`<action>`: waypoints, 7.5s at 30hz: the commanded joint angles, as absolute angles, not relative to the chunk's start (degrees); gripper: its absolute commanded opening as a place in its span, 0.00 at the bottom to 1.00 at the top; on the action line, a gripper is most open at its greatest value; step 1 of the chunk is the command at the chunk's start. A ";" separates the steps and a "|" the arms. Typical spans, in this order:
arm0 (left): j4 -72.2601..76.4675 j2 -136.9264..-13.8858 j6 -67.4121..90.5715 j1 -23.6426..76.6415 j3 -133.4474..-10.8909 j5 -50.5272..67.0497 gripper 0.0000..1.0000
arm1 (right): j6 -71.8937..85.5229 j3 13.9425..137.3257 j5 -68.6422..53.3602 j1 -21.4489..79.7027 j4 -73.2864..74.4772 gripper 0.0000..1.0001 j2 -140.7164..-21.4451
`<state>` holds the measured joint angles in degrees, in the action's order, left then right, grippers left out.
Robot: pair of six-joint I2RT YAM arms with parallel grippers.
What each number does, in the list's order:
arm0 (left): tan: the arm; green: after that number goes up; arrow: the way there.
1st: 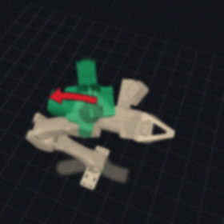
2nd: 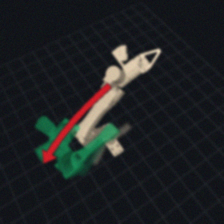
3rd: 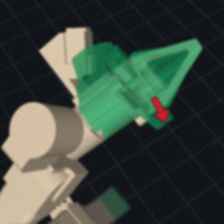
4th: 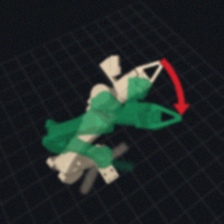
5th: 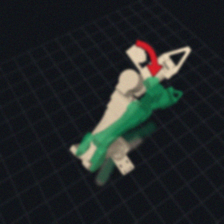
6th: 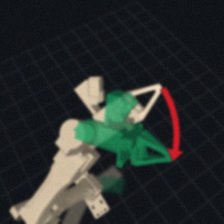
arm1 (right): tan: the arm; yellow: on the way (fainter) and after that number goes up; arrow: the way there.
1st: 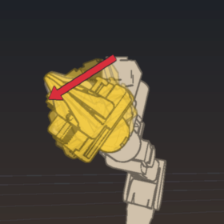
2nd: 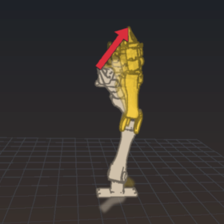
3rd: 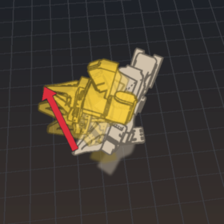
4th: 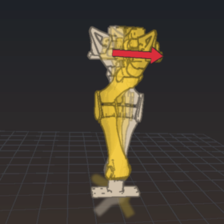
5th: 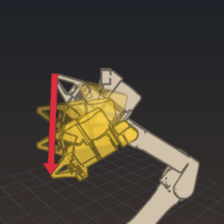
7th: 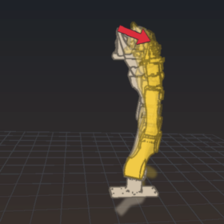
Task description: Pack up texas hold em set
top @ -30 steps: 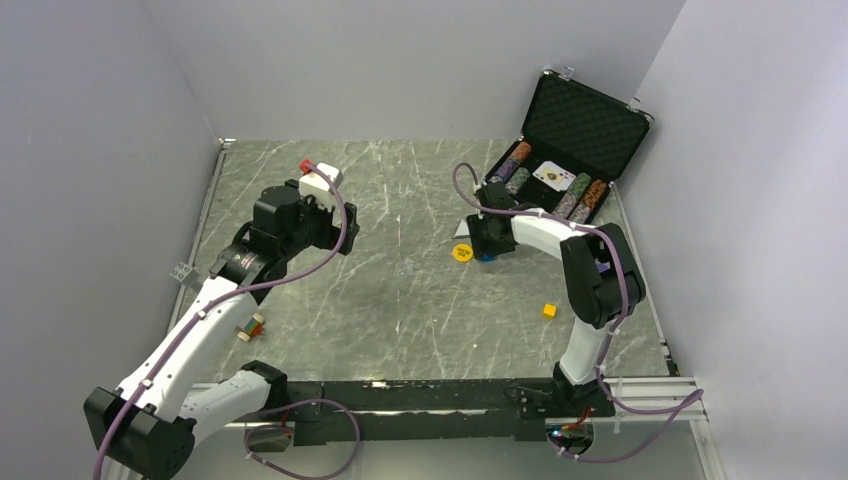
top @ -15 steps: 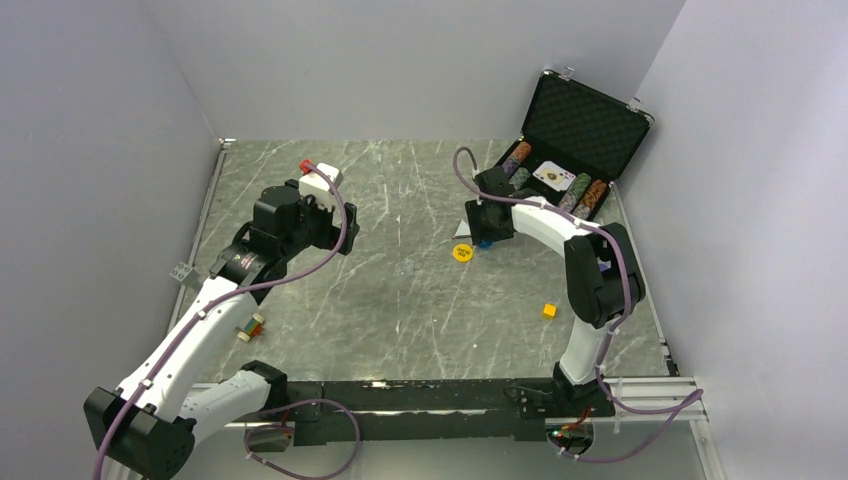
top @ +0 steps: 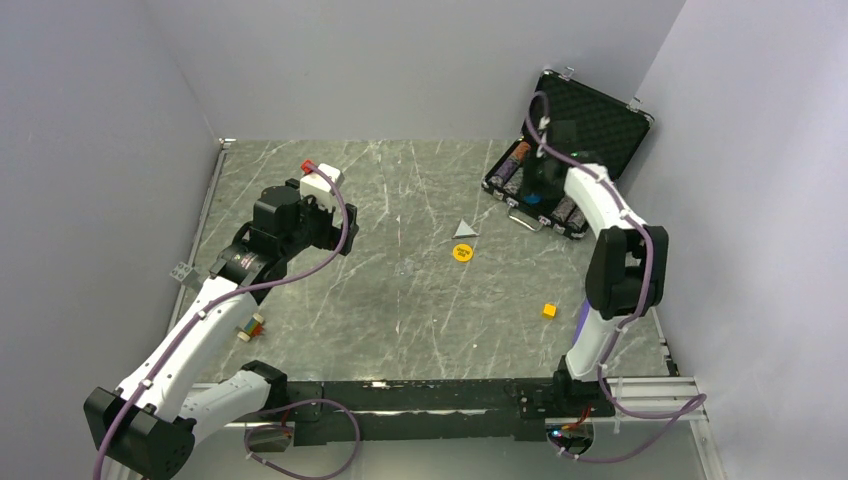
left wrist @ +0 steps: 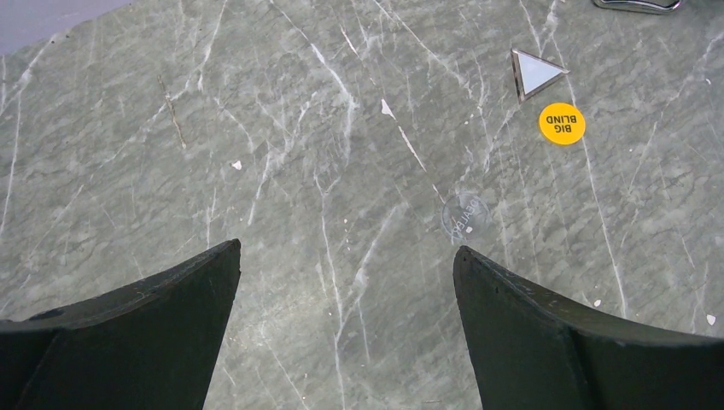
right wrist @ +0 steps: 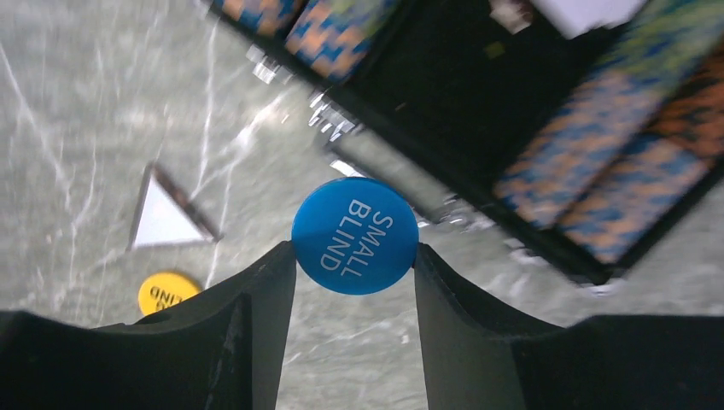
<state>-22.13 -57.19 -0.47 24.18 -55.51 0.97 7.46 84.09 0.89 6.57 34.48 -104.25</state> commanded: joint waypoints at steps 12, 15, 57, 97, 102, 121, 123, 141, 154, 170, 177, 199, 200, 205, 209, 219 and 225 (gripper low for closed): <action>-21.45 -56.95 -1.77 23.99 -55.38 0.12 0.98 | 6.10 109.58 -0.78 0.26 40.48 0.37 -122.29; -21.52 -56.95 -1.97 23.99 -55.37 0.12 0.98 | 6.48 110.74 -0.18 0.24 40.68 0.37 -124.76; -21.75 -57.32 -1.95 23.99 -55.85 0.12 0.98 | 7.70 111.23 -4.66 -2.24 39.59 0.62 -130.21; -20.47 -59.30 -0.38 22.23 -55.46 7.06 0.98 | 11.13 77.17 3.28 28.10 35.43 0.70 -105.28; -20.51 -59.58 -0.41 22.21 -55.55 7.36 0.98 | 12.29 75.97 2.15 28.79 33.52 0.73 -105.82; -20.62 -58.98 -0.37 22.23 -55.55 6.95 0.98 | 12.12 77.00 6.66 30.50 31.39 0.72 -111.11; -20.63 -58.94 -0.40 22.24 -55.55 6.87 0.98 | 12.03 77.07 7.06 30.52 31.46 0.72 -111.43; -20.59 -58.63 -0.37 22.20 -55.55 6.96 0.98 | 11.43 77.38 6.94 30.50 29.98 0.67 -113.16; -20.65 -58.44 -0.36 22.21 -55.55 7.11 0.98 | 11.64 78.20 6.74 30.50 30.43 0.60 -113.94; -20.65 -58.60 -0.38 22.17 -55.55 7.17 0.98 | 10.90 81.55 7.24 29.52 34.20 0.42 -108.61; -20.57 -58.69 -0.38 22.23 -55.46 7.05 0.98 | 8.49 84.53 6.69 22.07 36.49 0.41 -104.50; -20.85 -61.06 -0.36 22.24 -55.61 6.84 0.98 | 6.17 108.07 -2.33 -3.89 41.15 0.39 -120.60; -20.84 -61.16 -0.39 22.17 -55.63 6.93 0.98 | 6.31 108.10 -2.66 -3.87 41.04 0.39 -121.14; -20.84 -61.17 -0.36 22.18 -55.59 6.71 0.98 | 6.19 107.36 -2.24 -3.80 40.83 0.38 -123.14; -20.83 -61.26 -0.43 22.19 -55.66 6.80 0.98 | 5.89 106.45 -1.03 -3.79 41.07 0.38 -123.84; -20.90 -61.26 -0.40 22.23 -55.68 6.73 0.98 | 5.88 105.41 -0.18 -3.80 40.82 0.42 -124.85; -20.94 -61.24 -0.37 22.17 -55.70 6.64 0.98 | 5.87 106.30 -0.20 -3.83 41.22 0.56 -125.30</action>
<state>-22.00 -61.04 -0.82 22.41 -55.51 6.22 6.39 104.71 -1.45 -3.77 40.84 -125.19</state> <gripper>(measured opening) 0.985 0.535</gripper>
